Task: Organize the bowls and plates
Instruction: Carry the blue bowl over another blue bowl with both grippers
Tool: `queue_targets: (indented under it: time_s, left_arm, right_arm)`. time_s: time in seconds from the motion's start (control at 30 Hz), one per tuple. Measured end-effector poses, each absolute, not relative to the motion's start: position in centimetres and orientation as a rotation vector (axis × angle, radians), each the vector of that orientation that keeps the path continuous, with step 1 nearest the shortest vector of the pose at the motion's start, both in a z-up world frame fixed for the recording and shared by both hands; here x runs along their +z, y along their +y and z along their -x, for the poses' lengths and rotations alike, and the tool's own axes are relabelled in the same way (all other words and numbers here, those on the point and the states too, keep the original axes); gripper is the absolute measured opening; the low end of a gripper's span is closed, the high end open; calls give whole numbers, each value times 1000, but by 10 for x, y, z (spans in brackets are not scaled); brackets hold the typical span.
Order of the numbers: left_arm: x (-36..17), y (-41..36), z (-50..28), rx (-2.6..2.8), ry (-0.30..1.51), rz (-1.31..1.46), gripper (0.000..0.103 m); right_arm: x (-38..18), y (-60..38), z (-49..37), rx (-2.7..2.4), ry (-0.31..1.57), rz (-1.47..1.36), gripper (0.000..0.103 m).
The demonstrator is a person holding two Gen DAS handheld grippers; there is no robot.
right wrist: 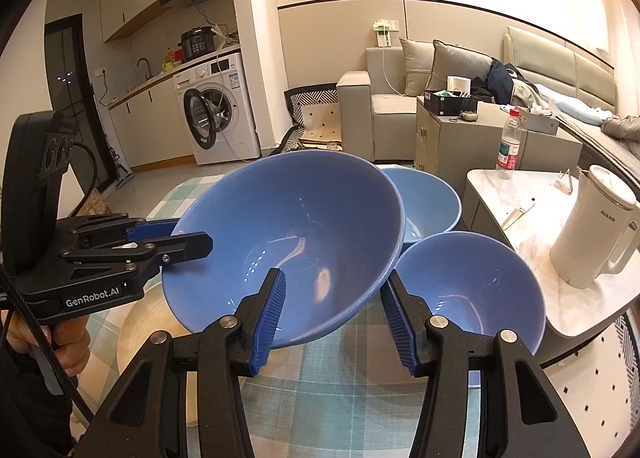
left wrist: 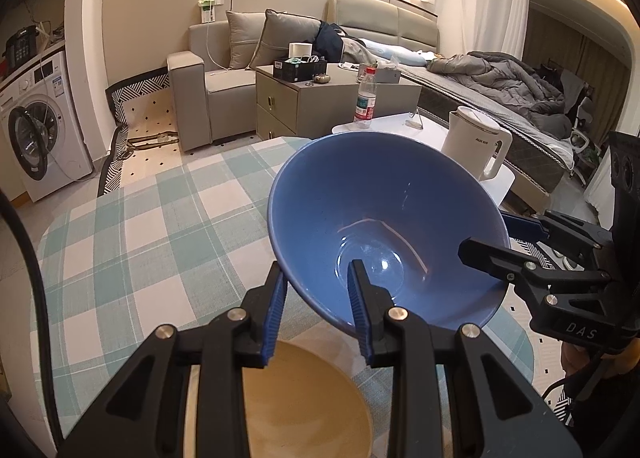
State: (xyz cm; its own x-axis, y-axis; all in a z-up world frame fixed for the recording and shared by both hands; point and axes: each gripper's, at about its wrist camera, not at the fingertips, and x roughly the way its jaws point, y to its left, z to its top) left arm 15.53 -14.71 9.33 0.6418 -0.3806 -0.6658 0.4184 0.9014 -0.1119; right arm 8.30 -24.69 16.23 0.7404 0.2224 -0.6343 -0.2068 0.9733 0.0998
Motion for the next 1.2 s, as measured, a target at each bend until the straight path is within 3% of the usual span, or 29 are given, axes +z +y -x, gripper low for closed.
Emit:
queue_targets:
  time_s: [1.2]
  left_arm:
    - [97, -209, -179, -546, 754, -88, 30]
  right_arm:
    - [175, -307, -87, 131, 686, -57, 51]
